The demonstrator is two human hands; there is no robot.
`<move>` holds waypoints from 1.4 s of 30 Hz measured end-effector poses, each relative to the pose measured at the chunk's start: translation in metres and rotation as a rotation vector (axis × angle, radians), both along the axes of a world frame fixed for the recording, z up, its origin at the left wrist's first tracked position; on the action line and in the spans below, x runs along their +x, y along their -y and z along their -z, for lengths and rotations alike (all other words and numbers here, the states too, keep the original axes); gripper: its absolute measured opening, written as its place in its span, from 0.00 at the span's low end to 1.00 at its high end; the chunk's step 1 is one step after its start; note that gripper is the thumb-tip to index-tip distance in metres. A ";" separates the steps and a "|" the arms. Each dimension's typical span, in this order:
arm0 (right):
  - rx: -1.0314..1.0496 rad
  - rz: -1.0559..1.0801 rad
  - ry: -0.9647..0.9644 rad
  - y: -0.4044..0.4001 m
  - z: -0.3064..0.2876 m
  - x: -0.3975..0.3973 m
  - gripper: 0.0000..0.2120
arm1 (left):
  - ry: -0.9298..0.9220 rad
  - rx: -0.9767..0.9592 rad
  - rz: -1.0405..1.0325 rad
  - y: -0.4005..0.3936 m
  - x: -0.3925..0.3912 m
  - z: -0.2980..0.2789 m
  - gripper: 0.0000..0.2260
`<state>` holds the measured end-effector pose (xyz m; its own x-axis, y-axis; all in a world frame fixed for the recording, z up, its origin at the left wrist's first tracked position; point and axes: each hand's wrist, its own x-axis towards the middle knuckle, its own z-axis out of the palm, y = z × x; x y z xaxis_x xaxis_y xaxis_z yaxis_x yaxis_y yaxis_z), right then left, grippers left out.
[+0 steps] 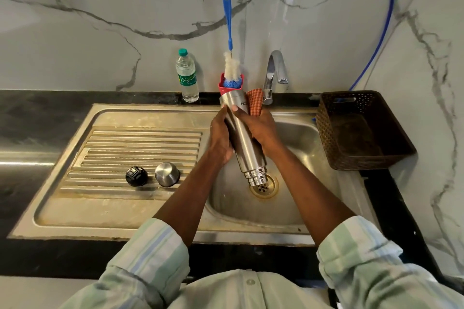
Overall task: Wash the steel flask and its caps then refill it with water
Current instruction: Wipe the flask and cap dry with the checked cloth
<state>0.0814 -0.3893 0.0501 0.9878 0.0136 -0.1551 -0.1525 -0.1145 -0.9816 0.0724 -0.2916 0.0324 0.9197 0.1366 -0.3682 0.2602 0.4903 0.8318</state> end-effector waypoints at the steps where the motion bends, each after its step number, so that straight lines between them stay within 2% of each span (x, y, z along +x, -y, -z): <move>1: 0.009 -0.011 -0.026 0.001 -0.002 0.002 0.18 | 0.014 -0.020 0.014 0.001 0.000 -0.002 0.20; 3: 0.031 -0.077 -0.064 0.003 -0.004 0.000 0.17 | 0.011 -0.053 0.030 0.001 0.002 -0.003 0.24; 6: 0.093 -0.201 -0.170 0.007 0.004 -0.010 0.24 | -0.008 -0.029 -0.001 -0.006 0.008 -0.004 0.27; 9: 0.333 -0.261 -0.431 0.019 0.023 -0.029 0.25 | 0.006 -0.005 -0.034 -0.015 0.011 -0.009 0.23; 11: 0.464 -0.264 -0.507 0.024 0.033 -0.036 0.27 | 0.023 0.035 -0.065 -0.015 0.011 -0.008 0.19; 12: 0.461 -0.261 -0.506 0.024 0.034 -0.036 0.29 | 0.023 0.074 -0.080 -0.014 0.011 -0.005 0.19; 14: 0.333 -0.232 -0.418 0.021 0.031 -0.033 0.31 | -0.002 0.157 -0.093 -0.012 0.013 0.000 0.20; 17: -0.084 -0.155 -0.104 0.016 0.026 -0.023 0.28 | -0.096 0.246 -0.073 -0.015 0.021 -0.005 0.19; 19: -0.295 -0.181 0.063 0.014 0.025 -0.018 0.35 | -0.125 0.251 -0.058 -0.014 0.025 -0.016 0.30; 20: -0.333 -0.211 0.089 0.012 0.024 -0.016 0.37 | -0.141 0.265 -0.082 -0.013 0.025 -0.018 0.33; 22: -0.321 -0.264 0.092 0.009 0.021 -0.012 0.39 | -0.150 0.268 -0.176 -0.011 0.025 -0.016 0.31; 25: -0.169 -0.351 -0.020 0.017 0.015 -0.008 0.36 | -0.046 0.151 -0.241 -0.012 0.024 -0.012 0.25; 27: 0.091 -0.401 -0.262 0.028 0.017 -0.009 0.35 | 0.002 0.114 -0.243 -0.013 0.020 -0.014 0.22; 29: 0.397 -0.411 -0.489 0.038 0.027 -0.012 0.41 | 0.010 0.024 -0.280 -0.011 0.017 -0.016 0.24; 31: 0.588 -0.417 -0.573 0.042 0.038 -0.014 0.45 | 0.039 -0.009 -0.332 -0.010 0.014 -0.018 0.27; 34: 0.685 -0.399 -0.605 0.044 0.050 -0.014 0.43 | 0.114 -0.012 -0.397 -0.006 0.011 -0.016 0.23; 36: 0.704 -0.290 -0.633 0.045 0.058 -0.013 0.38 | 0.169 0.002 -0.445 -0.002 0.008 -0.015 0.23; 39: 0.692 -0.036 -0.709 0.044 0.074 -0.017 0.29 | 0.288 0.154 -0.509 0.003 0.008 -0.013 0.27; 42: 0.739 0.155 -0.766 0.035 0.085 -0.024 0.27 | 0.351 0.335 -0.548 0.003 0.007 -0.011 0.34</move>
<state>0.0570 -0.4239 -0.0350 0.6300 0.2408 -0.7383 -0.7186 0.5412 -0.4367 0.0797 -0.2950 0.0433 0.7434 0.6643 0.0783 -0.2592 0.1781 0.9493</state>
